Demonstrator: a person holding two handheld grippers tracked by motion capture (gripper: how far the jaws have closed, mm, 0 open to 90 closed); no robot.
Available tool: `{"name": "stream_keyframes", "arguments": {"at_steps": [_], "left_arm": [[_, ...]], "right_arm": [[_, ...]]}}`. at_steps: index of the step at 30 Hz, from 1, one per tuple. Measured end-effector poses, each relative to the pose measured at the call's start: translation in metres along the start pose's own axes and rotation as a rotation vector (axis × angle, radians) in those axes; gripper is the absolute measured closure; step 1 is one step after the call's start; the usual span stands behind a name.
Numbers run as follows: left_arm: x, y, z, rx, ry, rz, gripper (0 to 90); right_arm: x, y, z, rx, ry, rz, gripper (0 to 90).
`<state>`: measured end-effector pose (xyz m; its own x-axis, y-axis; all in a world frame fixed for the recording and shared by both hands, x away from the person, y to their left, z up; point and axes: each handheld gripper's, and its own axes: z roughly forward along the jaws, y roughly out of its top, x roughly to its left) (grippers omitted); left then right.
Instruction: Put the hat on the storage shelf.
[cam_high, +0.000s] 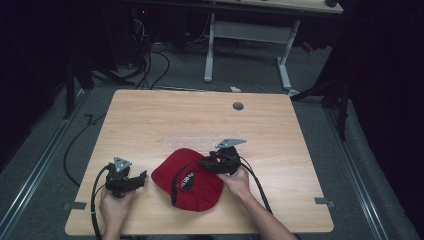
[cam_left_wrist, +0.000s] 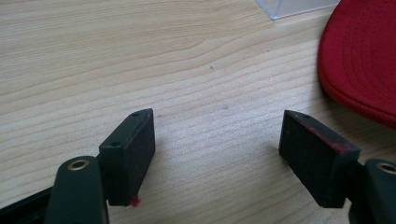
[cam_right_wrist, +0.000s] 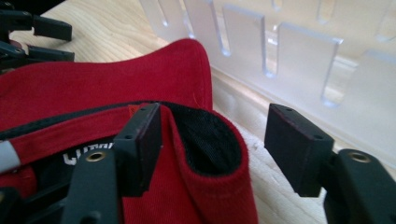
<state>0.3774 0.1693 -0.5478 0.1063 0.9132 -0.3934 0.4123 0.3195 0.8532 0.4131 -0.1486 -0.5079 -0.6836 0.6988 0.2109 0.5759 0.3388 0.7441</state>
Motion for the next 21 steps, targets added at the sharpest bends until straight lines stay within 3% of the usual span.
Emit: {"name": "stream_keyframes", "arguments": {"at_steps": [8,14,21], "left_arm": [[0.000,0.000,0.000,0.000,0.000,0.000,27.2],[0.000,0.000,0.000,0.000,0.000,0.000,27.2],[0.000,0.000,0.000,0.002,-0.003,0.001,27.1]], "right_arm": [[-0.001,-0.005,0.011,0.049,0.063,0.002,60.2],[-0.003,-0.004,0.005,0.039,0.126,0.001,75.7],[0.003,0.000,-0.006,0.037,0.146,-0.007,79.9]]}}
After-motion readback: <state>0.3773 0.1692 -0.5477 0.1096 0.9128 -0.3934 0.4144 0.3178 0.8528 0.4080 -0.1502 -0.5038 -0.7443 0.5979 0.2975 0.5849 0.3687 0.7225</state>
